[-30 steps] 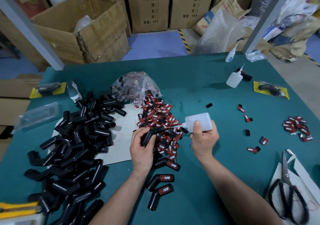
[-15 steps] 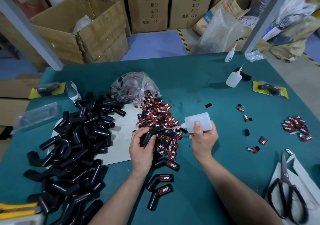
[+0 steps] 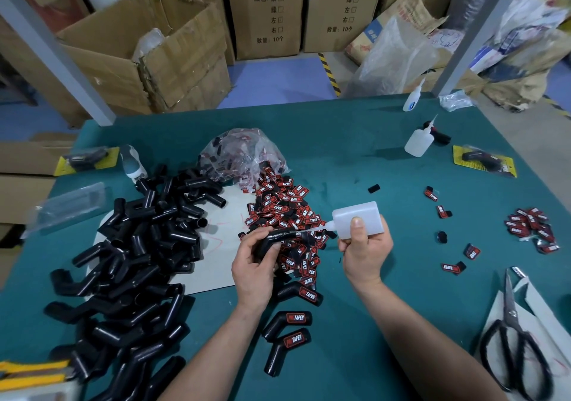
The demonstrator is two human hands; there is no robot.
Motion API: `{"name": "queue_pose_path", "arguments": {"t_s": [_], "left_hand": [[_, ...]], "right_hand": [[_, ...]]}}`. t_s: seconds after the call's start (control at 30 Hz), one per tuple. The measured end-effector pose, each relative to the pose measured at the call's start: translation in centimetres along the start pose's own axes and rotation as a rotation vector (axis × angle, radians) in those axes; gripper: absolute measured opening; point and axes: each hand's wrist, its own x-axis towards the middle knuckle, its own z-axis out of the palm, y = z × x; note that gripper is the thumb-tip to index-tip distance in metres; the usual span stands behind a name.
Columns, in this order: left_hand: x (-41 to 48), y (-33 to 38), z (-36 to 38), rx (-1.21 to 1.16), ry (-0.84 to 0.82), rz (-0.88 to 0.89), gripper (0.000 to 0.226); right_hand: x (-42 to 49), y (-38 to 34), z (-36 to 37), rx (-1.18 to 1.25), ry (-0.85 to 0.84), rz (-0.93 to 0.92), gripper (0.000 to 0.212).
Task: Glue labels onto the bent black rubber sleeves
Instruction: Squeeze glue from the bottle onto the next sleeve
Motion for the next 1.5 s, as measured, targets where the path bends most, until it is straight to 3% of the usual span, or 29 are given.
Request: {"name": "queue_pose_path", "arguments": {"t_s": [0.37, 0.53, 0.77, 1.03, 1.5], "left_hand": [[-0.1, 0.5, 0.0, -0.015, -0.011, -0.031, 0.041], [-0.1, 0.6, 0.1, -0.011, -0.013, -0.051, 0.046], [-0.2, 0.6, 0.1, 0.011, -0.003, -0.063, 0.037], [0.0, 0.4, 0.0, 0.000, -0.005, -0.041, 0.046], [-0.2, 0.0, -0.1, 0.049, -0.046, 0.044, 0.026]], "right_hand": [[0.2, -0.3, -0.2, 0.000, 0.035, -0.042, 0.028], [0.3, -0.6, -0.4, -0.031, 0.050, -0.072, 0.018], [0.4, -0.8, -0.8, -0.135, 0.033, -0.071, 0.038], [0.5, -0.1, -0.8, -0.217, 0.081, -0.107, 0.016], [0.1, 0.8, -0.9, -0.267, 0.037, -0.068, 0.032]]}}
